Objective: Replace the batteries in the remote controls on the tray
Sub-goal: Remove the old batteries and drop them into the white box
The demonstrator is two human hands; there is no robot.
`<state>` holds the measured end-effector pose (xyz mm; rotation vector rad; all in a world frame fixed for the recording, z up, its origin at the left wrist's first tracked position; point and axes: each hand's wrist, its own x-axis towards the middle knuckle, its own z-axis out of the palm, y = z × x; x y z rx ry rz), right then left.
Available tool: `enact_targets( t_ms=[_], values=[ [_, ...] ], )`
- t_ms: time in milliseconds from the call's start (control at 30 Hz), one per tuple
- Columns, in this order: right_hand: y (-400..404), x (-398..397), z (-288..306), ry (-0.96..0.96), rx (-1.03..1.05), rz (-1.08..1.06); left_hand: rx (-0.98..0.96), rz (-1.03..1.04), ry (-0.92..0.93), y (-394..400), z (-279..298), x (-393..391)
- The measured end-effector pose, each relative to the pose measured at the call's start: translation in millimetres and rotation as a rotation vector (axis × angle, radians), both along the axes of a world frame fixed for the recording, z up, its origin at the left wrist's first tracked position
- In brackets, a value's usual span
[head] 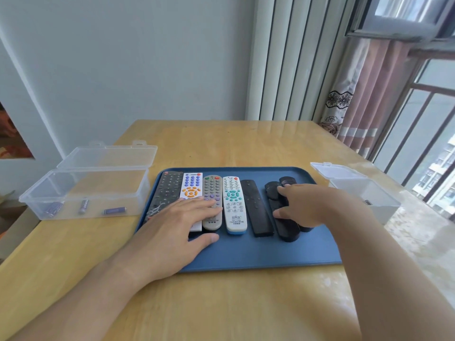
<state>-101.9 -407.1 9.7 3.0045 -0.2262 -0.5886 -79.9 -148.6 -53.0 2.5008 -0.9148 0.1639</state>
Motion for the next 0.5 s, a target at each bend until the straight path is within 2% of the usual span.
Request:
enact_targets(
  t_ms=[133,233,400,500],
  values=[
    [-4.9,6.4,-5.1,-0.048,0.103,-0.013,0.005,0.000,-0.007,-0.4,0.4,-0.4],
    [-6.1,6.5,-8.9,-0.060,0.081,-0.046,0.003,0.003,-0.016,-0.5,0.3,-0.8],
    [-2.5,7.1,-8.9,-0.292,0.044,-0.075,-0.012,0.001,-0.024,-0.3,1.6,-1.3],
    [2.1,6.7,-8.1,-0.308,0.019,-0.071,-0.015,0.006,-0.031,0.4,1.8,-1.2]
  ],
)
